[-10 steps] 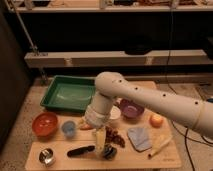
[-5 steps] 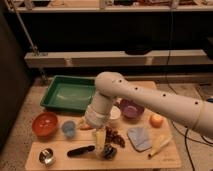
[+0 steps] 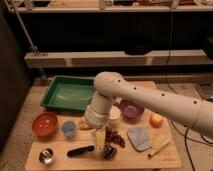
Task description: Wipe tray with brush
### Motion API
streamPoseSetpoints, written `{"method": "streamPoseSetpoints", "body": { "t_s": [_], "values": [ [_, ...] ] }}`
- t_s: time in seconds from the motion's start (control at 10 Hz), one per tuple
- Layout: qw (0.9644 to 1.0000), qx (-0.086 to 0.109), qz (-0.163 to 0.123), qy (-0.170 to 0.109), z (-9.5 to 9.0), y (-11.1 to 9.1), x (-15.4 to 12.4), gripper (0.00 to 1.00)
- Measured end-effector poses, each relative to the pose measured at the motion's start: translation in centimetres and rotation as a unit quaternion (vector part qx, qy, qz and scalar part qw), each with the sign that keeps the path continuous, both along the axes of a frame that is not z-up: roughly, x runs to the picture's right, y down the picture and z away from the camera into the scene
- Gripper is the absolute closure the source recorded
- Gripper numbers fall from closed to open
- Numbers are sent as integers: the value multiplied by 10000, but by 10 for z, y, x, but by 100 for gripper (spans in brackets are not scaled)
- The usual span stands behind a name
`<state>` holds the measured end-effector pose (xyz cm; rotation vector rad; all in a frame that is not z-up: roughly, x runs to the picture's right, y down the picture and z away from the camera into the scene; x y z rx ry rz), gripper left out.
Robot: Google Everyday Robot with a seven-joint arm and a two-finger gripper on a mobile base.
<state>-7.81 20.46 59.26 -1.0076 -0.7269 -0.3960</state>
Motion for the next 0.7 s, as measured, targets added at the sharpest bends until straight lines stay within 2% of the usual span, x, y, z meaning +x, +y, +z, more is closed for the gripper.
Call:
{"method": "streamPoseSetpoints", "body": {
  "t_s": [0.1, 0.3, 0.5, 0.6, 0.7],
  "values": [
    [9999, -12, -51, 148, 7, 7, -2, 20],
    [9984, -61, -100, 547, 36, 34, -6, 20],
    [9967, -78, -93, 805, 58, 56, -9, 20],
    [9952, -36, -134, 965, 72, 70, -12, 20],
    [9943, 21, -171, 1048, 77, 76, -16, 20]
  ]
}}
